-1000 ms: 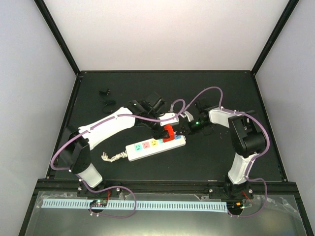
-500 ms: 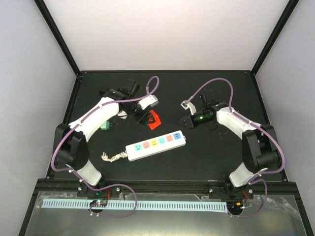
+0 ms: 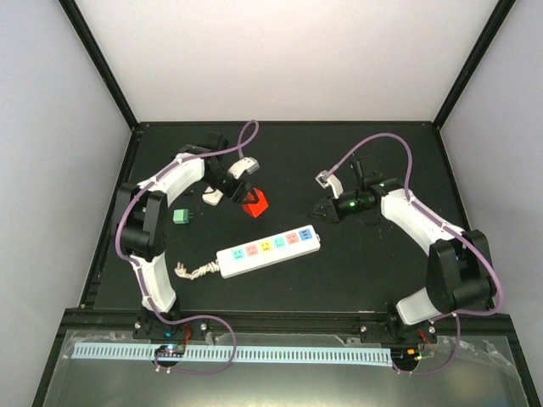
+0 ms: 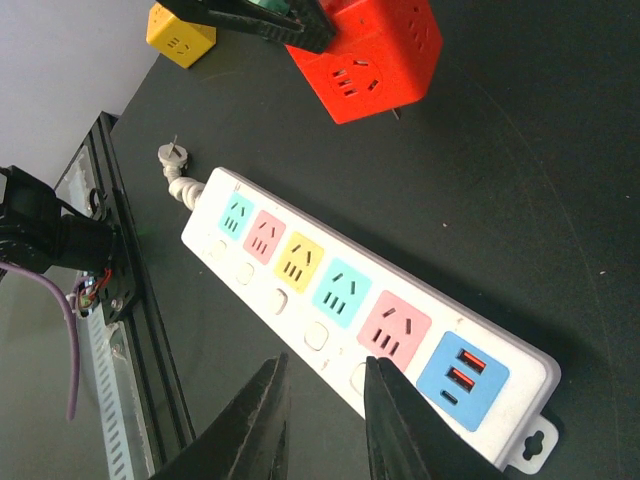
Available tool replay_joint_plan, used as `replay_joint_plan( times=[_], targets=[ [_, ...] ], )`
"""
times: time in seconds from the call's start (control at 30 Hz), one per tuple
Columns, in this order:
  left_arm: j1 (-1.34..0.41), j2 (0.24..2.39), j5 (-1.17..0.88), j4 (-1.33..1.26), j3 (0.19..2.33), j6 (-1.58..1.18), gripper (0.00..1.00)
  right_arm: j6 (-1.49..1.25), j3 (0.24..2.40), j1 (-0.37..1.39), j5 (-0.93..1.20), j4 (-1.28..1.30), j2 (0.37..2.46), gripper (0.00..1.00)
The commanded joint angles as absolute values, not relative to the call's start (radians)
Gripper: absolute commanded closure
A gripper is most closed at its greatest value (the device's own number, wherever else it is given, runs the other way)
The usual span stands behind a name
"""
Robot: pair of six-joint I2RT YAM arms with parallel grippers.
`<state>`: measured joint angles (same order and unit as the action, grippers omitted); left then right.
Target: Pull the plug off the socket
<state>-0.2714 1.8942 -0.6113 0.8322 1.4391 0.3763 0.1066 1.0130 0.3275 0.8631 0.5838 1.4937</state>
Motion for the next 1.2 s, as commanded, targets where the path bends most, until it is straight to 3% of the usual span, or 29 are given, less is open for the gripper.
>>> replay_joint_plan(
  times=[0.0,0.53,0.67,0.83,1.03,1.17],
  targets=[
    [-0.252,1.928,-0.703,0.804,1.504,0.361,0.69,0.112,0.998,0.321,0.855,0.572,1.463,0.75],
    [-0.162,2.057,-0.765,0.845,1.585,0.379,0.69,0.089,0.996,0.321,0.87,0.551,1.483,0.75],
    [-0.135,2.093,-0.763,0.859,1.603,0.385,0.65,0.089,0.998,0.322,0.872,0.55,1.491,0.75],
    [-0.099,2.121,-0.746,0.855,1.613,0.371,0.56,0.091,1.001,0.321,0.87,0.552,1.493,0.74],
    [-0.076,2.12,-0.667,0.837,1.613,0.334,0.36,0.1,1.018,0.32,0.873,0.561,1.5,0.71],
    [-0.065,2.099,-0.627,0.822,1.606,0.327,0.28,0.116,1.028,0.321,0.863,0.569,1.496,0.69]
  ],
)
